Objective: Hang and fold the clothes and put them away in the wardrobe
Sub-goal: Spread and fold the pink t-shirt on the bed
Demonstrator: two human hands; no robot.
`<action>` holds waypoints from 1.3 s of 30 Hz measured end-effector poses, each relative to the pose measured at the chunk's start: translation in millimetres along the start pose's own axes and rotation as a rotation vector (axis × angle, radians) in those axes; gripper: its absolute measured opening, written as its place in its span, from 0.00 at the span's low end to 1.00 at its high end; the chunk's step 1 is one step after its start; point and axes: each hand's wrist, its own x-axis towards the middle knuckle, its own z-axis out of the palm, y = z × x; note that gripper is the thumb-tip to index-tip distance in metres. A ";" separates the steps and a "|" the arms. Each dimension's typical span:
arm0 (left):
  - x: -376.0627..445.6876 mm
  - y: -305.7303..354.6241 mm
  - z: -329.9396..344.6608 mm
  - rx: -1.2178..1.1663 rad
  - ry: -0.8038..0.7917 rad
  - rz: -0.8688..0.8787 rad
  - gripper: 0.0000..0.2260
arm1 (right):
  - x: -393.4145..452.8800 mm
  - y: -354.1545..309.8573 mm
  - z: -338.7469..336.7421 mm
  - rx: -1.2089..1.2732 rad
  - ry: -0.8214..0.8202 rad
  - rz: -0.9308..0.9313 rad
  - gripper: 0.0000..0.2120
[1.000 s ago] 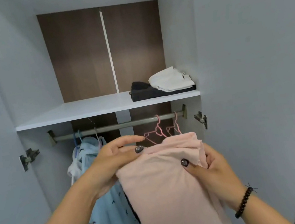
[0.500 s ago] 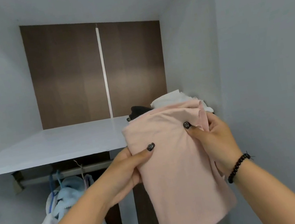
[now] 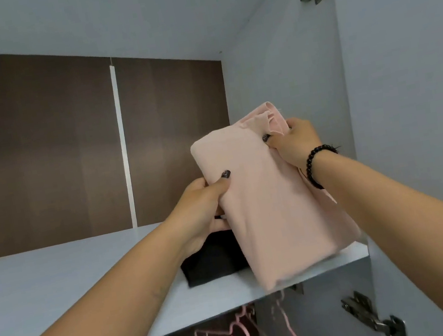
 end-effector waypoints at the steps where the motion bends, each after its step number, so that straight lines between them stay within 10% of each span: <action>1: 17.6 -1.7 0.3 0.001 0.015 -0.006 0.10 | 18.0 4.9 5.7 -0.035 0.000 0.001 0.05; 11: 107.5 -60.7 8.0 0.403 0.082 -0.105 0.17 | 98.6 107.4 77.7 -0.697 -0.243 0.088 0.07; 16: 103.9 -63.8 12.9 0.726 0.076 -0.061 0.34 | 90.5 117.4 85.7 -0.746 -0.283 0.033 0.15; 24: 87.9 -64.9 18.0 1.192 0.106 -0.075 0.30 | 18.0 84.6 51.8 -0.850 -0.429 -0.057 0.19; 39: 79.5 -65.2 29.3 1.317 0.053 -0.271 0.36 | -69.6 115.5 32.4 -0.892 -0.210 -0.091 0.16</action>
